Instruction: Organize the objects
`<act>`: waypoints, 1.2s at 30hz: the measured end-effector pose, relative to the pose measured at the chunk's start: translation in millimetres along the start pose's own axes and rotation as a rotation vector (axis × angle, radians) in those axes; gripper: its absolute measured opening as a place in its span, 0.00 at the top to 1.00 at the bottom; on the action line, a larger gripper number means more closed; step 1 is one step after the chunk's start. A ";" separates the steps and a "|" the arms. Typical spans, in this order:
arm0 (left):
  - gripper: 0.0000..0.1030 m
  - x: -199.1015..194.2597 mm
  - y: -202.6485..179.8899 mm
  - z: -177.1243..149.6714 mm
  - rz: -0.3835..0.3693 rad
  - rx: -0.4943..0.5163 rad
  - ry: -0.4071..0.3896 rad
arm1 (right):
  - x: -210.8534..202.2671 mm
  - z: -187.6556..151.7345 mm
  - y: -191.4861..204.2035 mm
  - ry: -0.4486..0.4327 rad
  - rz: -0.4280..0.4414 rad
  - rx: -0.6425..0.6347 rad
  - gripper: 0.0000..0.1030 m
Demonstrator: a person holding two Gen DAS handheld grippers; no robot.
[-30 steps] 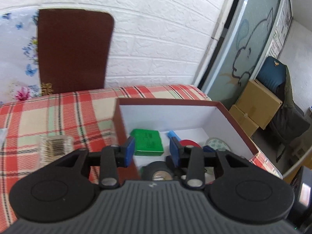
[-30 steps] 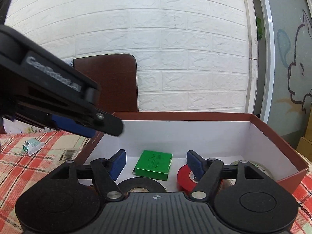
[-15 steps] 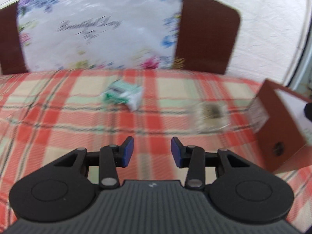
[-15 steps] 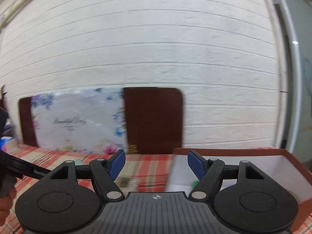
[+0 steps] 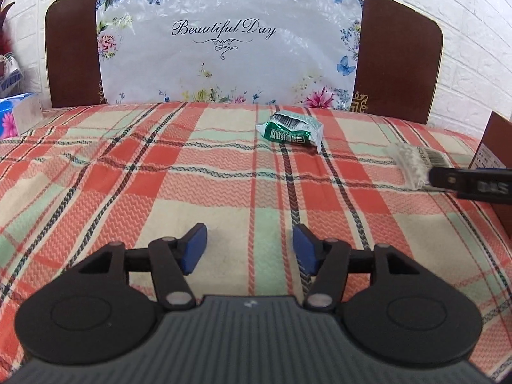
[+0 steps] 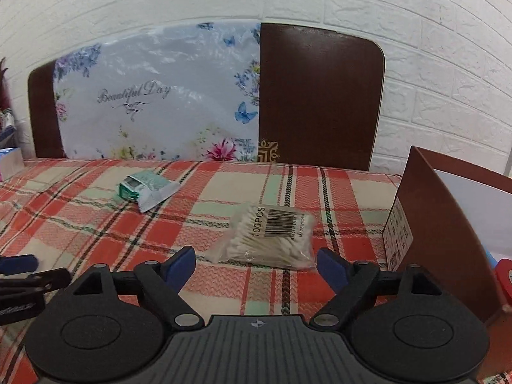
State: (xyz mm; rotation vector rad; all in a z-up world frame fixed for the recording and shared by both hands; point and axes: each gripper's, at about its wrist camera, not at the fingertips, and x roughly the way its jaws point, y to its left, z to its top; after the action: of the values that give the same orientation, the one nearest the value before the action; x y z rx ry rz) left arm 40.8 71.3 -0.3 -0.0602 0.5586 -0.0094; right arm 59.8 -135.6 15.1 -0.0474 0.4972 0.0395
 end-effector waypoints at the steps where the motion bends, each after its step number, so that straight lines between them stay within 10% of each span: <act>1: 0.38 0.6 -1.5 -0.6 -0.004 0.001 -0.001 | 8.9 1.3 0.3 0.010 -0.007 0.008 0.18; 10: 0.33 2.3 1.7 -2.7 -0.034 -0.020 -0.003 | 75.0 9.7 -1.5 0.119 -0.065 0.042 0.27; 24: 0.25 -2.9 -9.1 1.6 -0.034 0.034 0.056 | -50.0 -54.0 20.5 0.104 0.173 -0.125 0.33; 28: 0.26 -20.6 -12.7 4.4 -0.136 -0.069 0.120 | -74.0 -65.1 12.5 0.115 0.188 -0.113 0.16; 36: 0.26 -42.4 -60.8 13.3 -0.370 -0.125 0.279 | -75.5 -67.4 5.5 0.123 0.172 -0.064 0.11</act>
State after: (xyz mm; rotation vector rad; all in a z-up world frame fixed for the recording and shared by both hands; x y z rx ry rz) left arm 12.3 12.5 37.0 -0.2866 0.8198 -0.3478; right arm -38.8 -135.8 -8.2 -0.0704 0.6218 0.2222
